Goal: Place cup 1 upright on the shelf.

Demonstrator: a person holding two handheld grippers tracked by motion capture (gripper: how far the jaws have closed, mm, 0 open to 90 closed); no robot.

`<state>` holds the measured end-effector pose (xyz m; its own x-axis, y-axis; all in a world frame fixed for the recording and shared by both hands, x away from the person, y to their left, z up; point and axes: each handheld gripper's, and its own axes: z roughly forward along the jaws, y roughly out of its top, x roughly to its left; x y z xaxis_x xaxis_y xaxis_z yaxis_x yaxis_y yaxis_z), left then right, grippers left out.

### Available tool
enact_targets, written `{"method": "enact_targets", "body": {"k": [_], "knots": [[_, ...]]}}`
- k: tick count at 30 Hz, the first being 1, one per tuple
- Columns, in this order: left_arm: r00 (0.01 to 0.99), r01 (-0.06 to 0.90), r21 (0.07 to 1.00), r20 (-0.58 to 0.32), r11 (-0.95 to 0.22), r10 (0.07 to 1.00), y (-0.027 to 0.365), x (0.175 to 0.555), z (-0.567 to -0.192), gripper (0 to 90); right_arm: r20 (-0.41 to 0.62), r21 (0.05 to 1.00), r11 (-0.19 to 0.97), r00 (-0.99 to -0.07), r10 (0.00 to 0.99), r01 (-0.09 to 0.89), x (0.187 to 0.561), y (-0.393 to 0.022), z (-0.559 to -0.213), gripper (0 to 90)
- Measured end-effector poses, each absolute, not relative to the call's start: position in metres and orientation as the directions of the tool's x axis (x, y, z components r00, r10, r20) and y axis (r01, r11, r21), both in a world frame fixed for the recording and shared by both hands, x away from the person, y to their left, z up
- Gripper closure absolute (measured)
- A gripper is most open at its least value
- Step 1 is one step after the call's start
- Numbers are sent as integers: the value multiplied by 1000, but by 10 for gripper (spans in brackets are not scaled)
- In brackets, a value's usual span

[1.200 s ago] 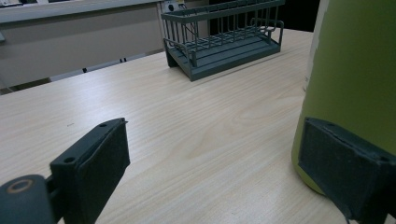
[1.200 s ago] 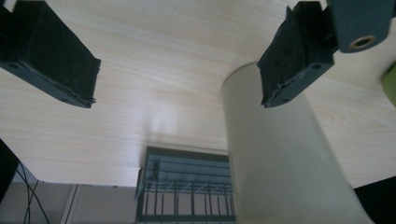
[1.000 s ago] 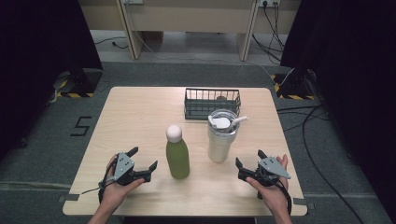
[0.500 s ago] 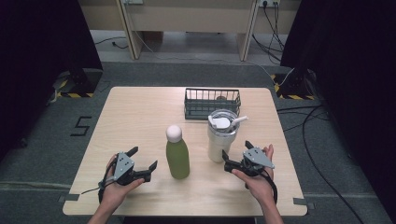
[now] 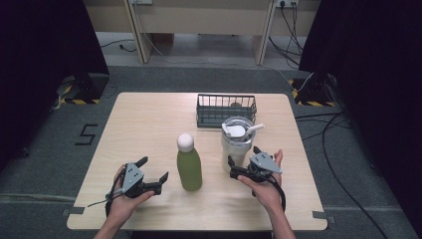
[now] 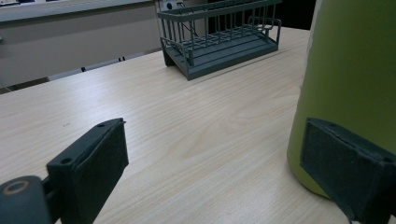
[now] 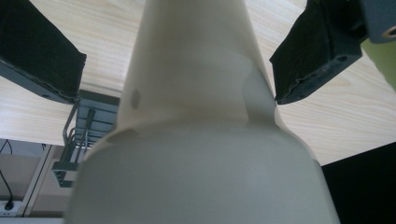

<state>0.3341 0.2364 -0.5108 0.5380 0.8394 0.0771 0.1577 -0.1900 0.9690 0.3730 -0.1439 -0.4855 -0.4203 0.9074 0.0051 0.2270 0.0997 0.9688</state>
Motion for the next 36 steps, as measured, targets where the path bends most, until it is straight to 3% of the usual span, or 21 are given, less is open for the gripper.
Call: {"method": "enact_targets", "body": {"k": [17,22,36], "knots": [[545,160,968,78,-195,835,237,335,-512,72,-36,974,128,-433,901,186,395,-128,-493,36],[548,163,966,79,-198,833,236,335,-513,75,-16,976,107,-431,902,189,399,-123,-496,92],[559,165,966,74,-198,826,237,335,-513,86,-14,976,103,-419,908,193,399,-121,-496,107]]}}
